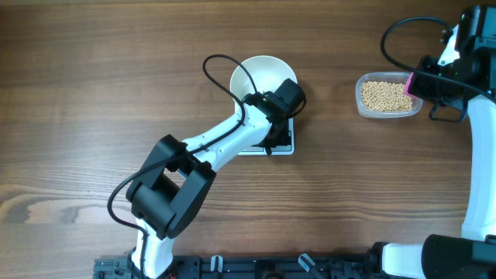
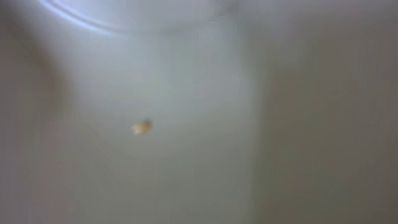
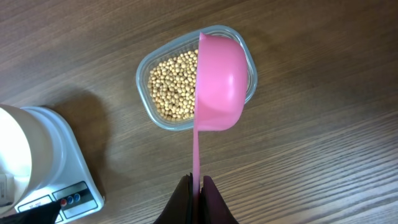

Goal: Scoop item into bowl and weigh 150g on scale

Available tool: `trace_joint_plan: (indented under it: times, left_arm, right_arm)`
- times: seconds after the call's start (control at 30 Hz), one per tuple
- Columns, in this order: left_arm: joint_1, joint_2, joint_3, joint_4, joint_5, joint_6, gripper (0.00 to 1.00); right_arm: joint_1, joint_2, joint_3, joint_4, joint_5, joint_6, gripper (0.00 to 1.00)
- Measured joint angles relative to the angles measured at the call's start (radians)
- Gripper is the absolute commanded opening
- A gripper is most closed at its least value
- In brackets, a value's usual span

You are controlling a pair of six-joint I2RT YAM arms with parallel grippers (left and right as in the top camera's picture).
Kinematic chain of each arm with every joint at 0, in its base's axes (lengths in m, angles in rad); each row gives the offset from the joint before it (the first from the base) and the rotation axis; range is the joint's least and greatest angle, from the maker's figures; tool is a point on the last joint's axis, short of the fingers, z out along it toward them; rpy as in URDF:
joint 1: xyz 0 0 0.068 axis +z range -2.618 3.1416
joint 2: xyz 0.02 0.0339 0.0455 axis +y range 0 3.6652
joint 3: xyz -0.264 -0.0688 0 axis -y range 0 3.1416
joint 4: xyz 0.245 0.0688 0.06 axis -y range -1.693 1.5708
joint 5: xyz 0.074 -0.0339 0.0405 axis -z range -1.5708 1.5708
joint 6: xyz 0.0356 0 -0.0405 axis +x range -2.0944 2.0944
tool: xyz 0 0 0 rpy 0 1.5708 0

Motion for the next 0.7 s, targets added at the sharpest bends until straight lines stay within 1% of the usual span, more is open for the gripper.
trace_joint_plan:
  times: [0.7]
  left_arm:
    - [0.0,0.0,-0.003,0.014,0.029,0.0,0.04]
  right_arm:
    - [0.0,0.0,0.0,0.003,0.0,0.0,0.04]
